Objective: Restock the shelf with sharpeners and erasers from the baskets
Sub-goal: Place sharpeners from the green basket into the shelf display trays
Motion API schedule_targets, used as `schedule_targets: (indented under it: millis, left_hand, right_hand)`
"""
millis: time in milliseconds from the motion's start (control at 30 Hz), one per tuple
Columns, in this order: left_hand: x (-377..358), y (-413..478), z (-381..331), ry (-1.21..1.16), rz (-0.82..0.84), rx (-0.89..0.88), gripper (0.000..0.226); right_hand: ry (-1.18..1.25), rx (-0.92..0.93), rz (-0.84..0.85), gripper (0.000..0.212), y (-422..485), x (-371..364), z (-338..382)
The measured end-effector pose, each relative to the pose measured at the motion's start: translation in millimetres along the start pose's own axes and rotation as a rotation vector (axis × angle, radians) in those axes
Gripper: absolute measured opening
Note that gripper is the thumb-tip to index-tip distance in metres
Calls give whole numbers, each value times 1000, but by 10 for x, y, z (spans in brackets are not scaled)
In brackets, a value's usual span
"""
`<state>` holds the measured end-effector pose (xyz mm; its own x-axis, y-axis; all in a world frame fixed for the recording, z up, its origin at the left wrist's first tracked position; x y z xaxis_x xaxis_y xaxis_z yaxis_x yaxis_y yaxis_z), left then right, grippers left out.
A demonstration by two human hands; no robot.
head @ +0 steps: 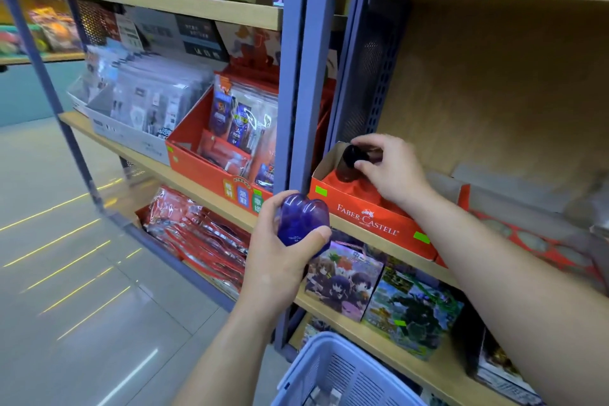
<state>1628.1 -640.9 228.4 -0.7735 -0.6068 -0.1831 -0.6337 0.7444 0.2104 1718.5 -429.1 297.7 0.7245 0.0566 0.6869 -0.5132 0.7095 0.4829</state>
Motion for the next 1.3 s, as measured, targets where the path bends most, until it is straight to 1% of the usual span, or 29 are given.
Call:
schedule_targets:
  millis: [100, 167, 233, 267, 333, 367, 400, 467, 500, 533, 667, 767, 933, 1033, 1100, 1167, 1200, 1300]
  left_hand:
    - [-6, 16, 7, -16, 1, 6, 61]
    - [-19, 27, 7, -18, 1, 9, 60]
    - [-24, 27, 8, -26, -3, 15, 59]
    - [-26, 27, 8, -32, -6, 18, 57]
    - [-32, 26, 0, -45, -9, 23, 55]
    - [-38, 26, -7, -57, -9, 26, 54]
    - [-45, 23, -12, -74, -7, 31, 53]
    - [-76, 6, -30, -99, 7, 37, 50]
    - [-99, -9, -45, -103, 17, 37, 48]
    - [-121, -25, -57, -105, 26, 37, 47]
    - [-187, -84, -88, -135, 45, 46, 47]
    - [-215, -112, -92, -168, 45, 53, 43]
    - [-280, -161, -109, -65, 44, 0, 44]
    - [-301, -190, -141, -29, 40, -6, 46]
    - [-316, -207, -159, -17, 49, -11, 47]
    - [-332, -219, -180, -19, 45, -11, 48]
    - [-340, -220, -185, -23, 40, -7, 48]
    - [-372, -222, -215, -24, 34, -19, 49]
  right_hand:
    - [-105, 61, 70, 38, 22, -59, -1]
    - [-165, 69, 93, 39, 25, -75, -3]
    - [-153, 52, 74, 39, -11, -36, 39]
    - [-133, 57, 35, 37, -59, 13, 84]
    - [-46, 82, -46, 28, -246, 148, 207]
    - [39, 78, -32, 24, -371, 200, 265]
    - [152, 56, 43, 23, -512, 227, 334]
    - [353, -5, 267, 26, -794, 199, 446]
    - [401, -24, 343, 27, -904, 168, 466]
    - [437, -38, 380, 27, -982, 147, 472]
    - [543, -98, 371, 23, -1059, 218, 433]
    - [578, -169, 354, 17, -1115, 316, 367]
    - [871, -256, 373, 15, -1301, 395, 349]
    - [964, -301, 350, 4, -1339, 475, 356]
    - [940, -298, 331, 7, -1348, 515, 343]
    - [917, -259, 327, 5, -1366, 553, 328]
    - [885, -227, 326, 12, -1376, 574, 309]
    - [762, -179, 338, 44, -1402, 603, 284]
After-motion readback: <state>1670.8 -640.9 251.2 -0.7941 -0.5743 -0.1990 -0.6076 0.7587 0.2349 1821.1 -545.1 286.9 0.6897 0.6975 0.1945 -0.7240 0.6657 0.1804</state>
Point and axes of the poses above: each hand's wrist, its own y-axis towards the middle knuckle, its own x-axis out of the back of the hand, z = x × y, the point moved 3 cm from there along y, towards the middle knuckle, and after that the axes turned 2 degrees about -x, right-handed, at the moved point
